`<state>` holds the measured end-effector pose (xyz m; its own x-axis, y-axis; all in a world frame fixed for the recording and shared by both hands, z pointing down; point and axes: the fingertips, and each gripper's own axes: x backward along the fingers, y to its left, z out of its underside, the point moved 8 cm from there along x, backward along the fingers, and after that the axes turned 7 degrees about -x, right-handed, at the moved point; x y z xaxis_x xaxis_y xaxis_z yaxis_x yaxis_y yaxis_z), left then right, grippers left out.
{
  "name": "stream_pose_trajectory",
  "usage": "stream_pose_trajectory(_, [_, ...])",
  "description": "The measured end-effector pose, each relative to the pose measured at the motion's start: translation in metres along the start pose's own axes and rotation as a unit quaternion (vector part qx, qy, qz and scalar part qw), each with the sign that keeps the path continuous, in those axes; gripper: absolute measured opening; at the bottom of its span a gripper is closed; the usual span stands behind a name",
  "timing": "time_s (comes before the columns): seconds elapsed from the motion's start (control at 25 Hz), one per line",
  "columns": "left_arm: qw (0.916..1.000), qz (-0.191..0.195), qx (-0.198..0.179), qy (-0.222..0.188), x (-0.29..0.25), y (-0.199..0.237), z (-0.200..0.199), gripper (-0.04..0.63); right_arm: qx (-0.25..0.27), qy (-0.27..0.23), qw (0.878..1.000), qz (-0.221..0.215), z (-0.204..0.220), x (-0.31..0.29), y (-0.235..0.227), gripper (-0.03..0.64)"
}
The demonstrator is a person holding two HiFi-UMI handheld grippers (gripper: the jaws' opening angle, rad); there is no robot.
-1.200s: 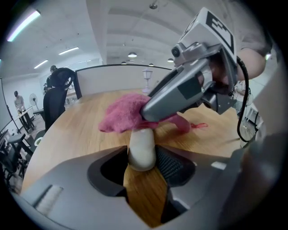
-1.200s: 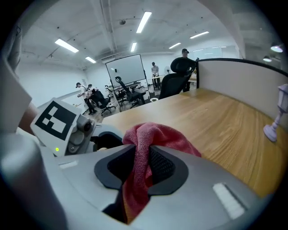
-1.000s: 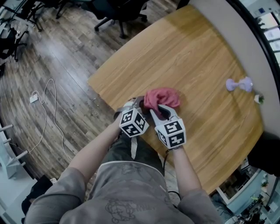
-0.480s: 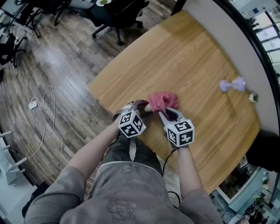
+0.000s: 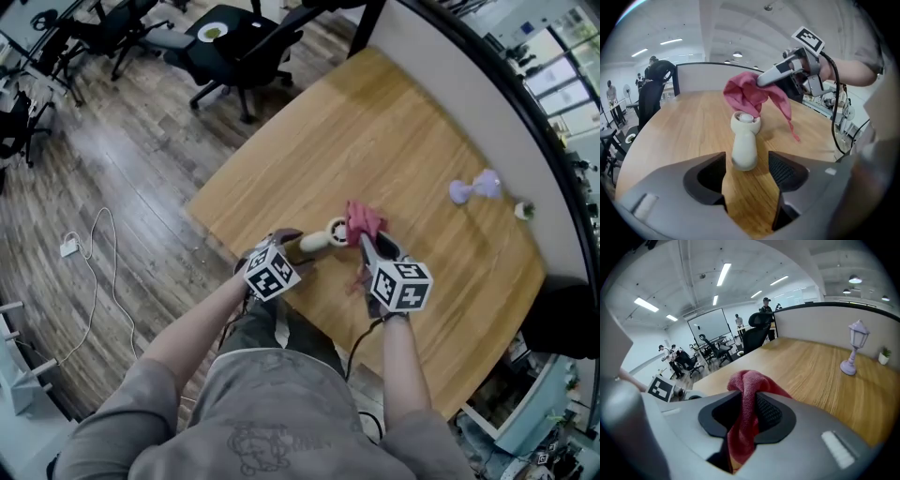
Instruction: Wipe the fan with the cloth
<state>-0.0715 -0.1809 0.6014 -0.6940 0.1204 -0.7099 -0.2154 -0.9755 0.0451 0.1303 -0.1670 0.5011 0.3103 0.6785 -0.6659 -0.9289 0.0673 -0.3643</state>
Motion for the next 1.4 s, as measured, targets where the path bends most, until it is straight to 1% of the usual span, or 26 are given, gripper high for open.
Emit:
stream_pose_trajectory(0.12, [0.9994, -0.021, 0.021, -0.016, 0.022, 0.008, -0.009, 0.284, -0.005, -0.035, 0.999, -0.008, -0.021, 0.022, 0.009, 0.094])
stream_pose_trajectory(0.2, [0.9981, -0.04, 0.031, -0.035, 0.043, 0.015, -0.021, 0.269, -0.001, -0.058, 0.998, -0.012, -0.034, 0.035, 0.018, 0.094])
stream_pose_trajectory(0.36, [0.9933, -0.063, 0.034, -0.091, 0.086, 0.028, -0.054, 0.251, 0.014, -0.11, 0.994, -0.024, -0.064, 0.065, 0.039, 0.094])
stream_pose_trajectory(0.48, [0.9871, -0.087, 0.025, -0.132, 0.119, 0.038, -0.082, 0.22, 0.034, -0.152, 0.987, -0.039, -0.089, 0.089, 0.06, 0.094])
stream_pose_trajectory(0.56, [0.9798, -0.097, 0.024, -0.174, 0.142, 0.043, -0.102, 0.194, 0.043, -0.182, 0.981, -0.049, -0.104, 0.105, 0.073, 0.094])
stream_pose_trajectory(0.64, [0.9693, -0.107, 0.022, -0.22, 0.166, 0.047, -0.125, 0.181, 0.05, -0.216, 0.973, -0.058, -0.119, 0.123, 0.086, 0.094])
stream_pose_trajectory(0.72, [0.9601, -0.126, 0.003, -0.25, 0.189, 0.049, -0.147, 0.174, 0.06, -0.25, 0.964, -0.066, -0.133, 0.141, 0.098, 0.094])
stream_pose_trajectory(0.8, [0.9523, -0.153, -0.026, -0.263, 0.21, 0.048, -0.168, 0.152, 0.077, -0.277, 0.955, -0.07, -0.143, 0.159, 0.109, 0.094])
stream_pose_trajectory(0.88, [0.945, -0.182, -0.051, -0.267, 0.227, 0.046, -0.185, 0.103, 0.096, -0.3, 0.947, -0.069, -0.151, 0.177, 0.118, 0.094])
stream_pose_trajectory(1.0, [0.9333, -0.202, -0.079, -0.286, 0.253, 0.041, -0.209, 0.103, 0.121, -0.33, 0.934, -0.067, -0.16, 0.203, 0.13, 0.095])
stream_pose_trajectory(1.08, [0.9244, -0.209, -0.081, -0.309, 0.272, 0.038, -0.223, 0.1, 0.129, -0.348, 0.926, -0.067, -0.165, 0.219, 0.136, 0.094])
stream_pose_trajectory(1.2, [0.9131, -0.221, -0.08, -0.333, 0.3, 0.03, -0.243, 0.071, 0.134, -0.374, 0.915, -0.065, -0.169, 0.243, 0.143, 0.095])
stream_pose_trajectory(1.28, [0.9083, -0.225, -0.083, -0.343, 0.315, 0.024, -0.253, 0.064, 0.138, -0.389, 0.909, -0.06, -0.169, 0.258, 0.147, 0.095])
stream_pose_trajectory(1.4, [0.903, -0.214, -0.086, -0.363, 0.334, 0.017, -0.259, 0.06, 0.143, -0.403, 0.903, -0.05, -0.167, 0.276, 0.153, 0.095])
